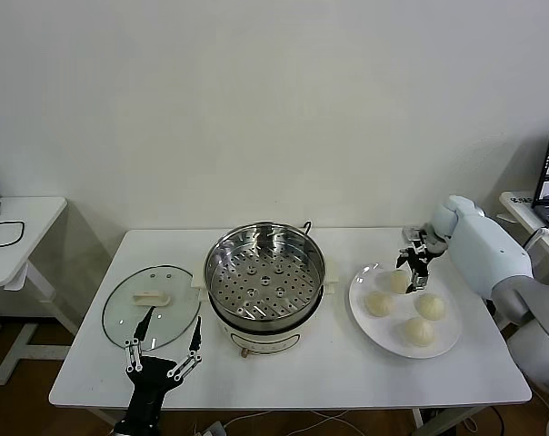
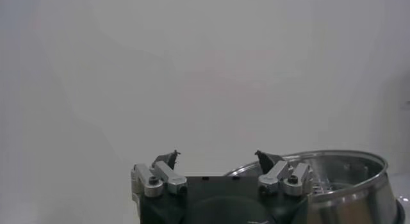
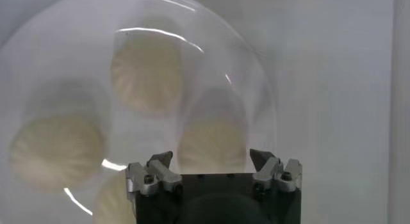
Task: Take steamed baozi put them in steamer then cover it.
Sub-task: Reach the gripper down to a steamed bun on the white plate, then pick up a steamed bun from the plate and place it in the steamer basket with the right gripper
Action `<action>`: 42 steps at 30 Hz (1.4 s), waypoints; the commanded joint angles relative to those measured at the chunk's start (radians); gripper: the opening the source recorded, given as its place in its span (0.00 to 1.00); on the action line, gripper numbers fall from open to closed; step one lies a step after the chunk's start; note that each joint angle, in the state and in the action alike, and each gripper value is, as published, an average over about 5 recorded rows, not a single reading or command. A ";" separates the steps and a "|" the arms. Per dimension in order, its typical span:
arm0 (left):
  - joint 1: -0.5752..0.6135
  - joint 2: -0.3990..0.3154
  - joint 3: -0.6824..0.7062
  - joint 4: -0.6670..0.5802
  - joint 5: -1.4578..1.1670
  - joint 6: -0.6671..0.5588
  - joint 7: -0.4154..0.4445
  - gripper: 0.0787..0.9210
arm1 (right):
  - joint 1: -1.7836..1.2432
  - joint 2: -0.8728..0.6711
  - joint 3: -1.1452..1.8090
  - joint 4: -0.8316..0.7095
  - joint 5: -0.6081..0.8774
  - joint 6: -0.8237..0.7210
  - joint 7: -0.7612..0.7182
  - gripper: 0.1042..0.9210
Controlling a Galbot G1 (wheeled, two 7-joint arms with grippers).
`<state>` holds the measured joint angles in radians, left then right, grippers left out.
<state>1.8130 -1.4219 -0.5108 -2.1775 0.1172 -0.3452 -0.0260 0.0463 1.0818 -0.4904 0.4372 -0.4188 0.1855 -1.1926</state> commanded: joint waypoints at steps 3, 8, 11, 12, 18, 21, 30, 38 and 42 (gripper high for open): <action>0.000 0.001 -0.005 -0.002 0.000 -0.002 -0.002 0.88 | -0.006 0.013 0.001 -0.022 -0.019 0.003 0.032 0.85; 0.000 0.000 -0.006 -0.004 -0.001 -0.003 -0.003 0.88 | -0.010 0.012 -0.002 -0.014 -0.020 0.005 0.038 0.78; 0.000 0.000 -0.007 -0.003 -0.001 -0.003 -0.003 0.88 | -0.009 0.005 -0.008 -0.001 -0.015 0.011 0.049 0.74; 0.000 0.000 -0.007 -0.003 -0.001 -0.003 -0.003 0.88 | -0.009 0.001 -0.012 0.007 -0.010 0.014 0.053 0.73; -0.004 0.002 -0.005 -0.008 -0.002 -0.001 -0.004 0.88 | 0.020 -0.070 -0.082 0.160 0.089 0.016 0.050 0.69; -0.006 0.007 -0.003 -0.011 -0.002 0.000 -0.004 0.88 | 0.075 -0.130 -0.150 0.286 0.187 0.026 0.032 0.68; -0.012 0.013 0.010 -0.018 -0.003 0.005 -0.004 0.88 | 0.374 -0.162 -0.383 0.587 0.350 0.310 -0.022 0.68; -0.007 0.012 0.014 -0.029 -0.003 0.007 -0.005 0.88 | 0.506 -0.010 -0.461 0.678 0.335 0.479 -0.007 0.69; -0.003 0.012 0.012 -0.036 -0.003 0.008 -0.006 0.88 | 0.496 0.087 -0.470 0.671 0.284 0.536 -0.010 0.68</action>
<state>1.8067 -1.4095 -0.4967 -2.2077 0.1145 -0.3382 -0.0312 0.4292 1.0465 -0.8691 0.9920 -0.1342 0.5510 -1.1957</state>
